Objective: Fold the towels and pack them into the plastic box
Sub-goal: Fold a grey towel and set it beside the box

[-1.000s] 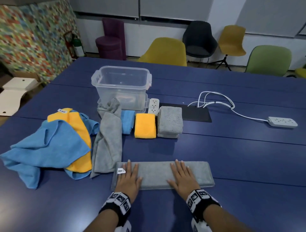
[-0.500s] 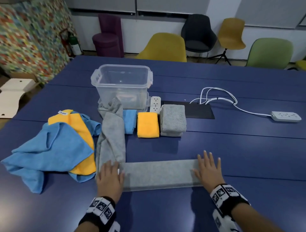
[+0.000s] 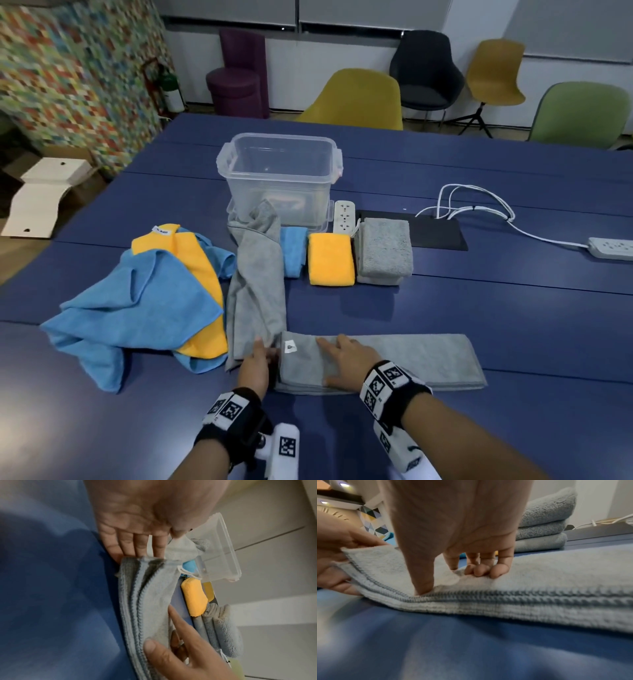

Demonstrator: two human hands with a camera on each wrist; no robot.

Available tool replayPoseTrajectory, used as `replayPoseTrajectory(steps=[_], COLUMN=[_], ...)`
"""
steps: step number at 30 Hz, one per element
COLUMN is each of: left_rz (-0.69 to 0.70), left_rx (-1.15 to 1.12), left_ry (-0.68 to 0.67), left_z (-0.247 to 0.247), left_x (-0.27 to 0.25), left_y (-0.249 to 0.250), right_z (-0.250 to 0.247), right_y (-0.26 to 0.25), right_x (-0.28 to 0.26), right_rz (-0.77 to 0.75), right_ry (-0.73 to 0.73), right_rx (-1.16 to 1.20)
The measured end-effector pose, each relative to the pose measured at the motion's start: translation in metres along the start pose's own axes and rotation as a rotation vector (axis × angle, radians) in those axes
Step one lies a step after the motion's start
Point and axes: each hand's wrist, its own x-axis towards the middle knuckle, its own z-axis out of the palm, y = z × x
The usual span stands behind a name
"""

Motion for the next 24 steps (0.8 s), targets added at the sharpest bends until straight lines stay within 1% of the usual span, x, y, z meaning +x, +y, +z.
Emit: replayPoseTrajectory(steps=[3, 5, 7, 10, 13, 17, 21, 24], left_rz=[0.118, 0.156, 0.173, 0.217, 0.252, 0.256, 0.319, 0.372], left_rx=[0.135, 0.154, 0.180, 0.271, 0.359, 0.379, 0.411, 0.428], left_ry=[-0.019, -0.070, -0.088, -0.052, -0.002, 0.042, 0.096, 0.091], left_z=[0.004, 0.006, 0.009, 0.011, 0.006, -0.005, -0.013, -0.017], left_x=[-0.012, -0.017, -0.015, -0.013, -0.012, -0.011, -0.016, -0.025], left_y=[0.009, 0.011, 0.009, 0.006, 0.006, 0.010, 0.020, 0.033], right_z=[-0.002, -0.002, -0.002, -0.001, -0.003, -0.003, 0.002, 0.001], right_y=[-0.002, -0.004, -0.006, -0.004, 0.005, 0.007, -0.004, -0.010], right_x=[0.000, -0.001, -0.002, -0.005, -0.007, -0.008, -0.001, -0.002], right_rz=[0.007, 0.018, 0.021, 0.010, 0.033, 0.041, 0.026, 0.022], right_ry=[-0.010, -0.016, -0.001, 0.027, 0.034, 0.008, 0.030, 0.070], right_rx=[-0.002, -0.008, -0.010, -0.009, -0.007, -0.012, -0.009, 0.103])
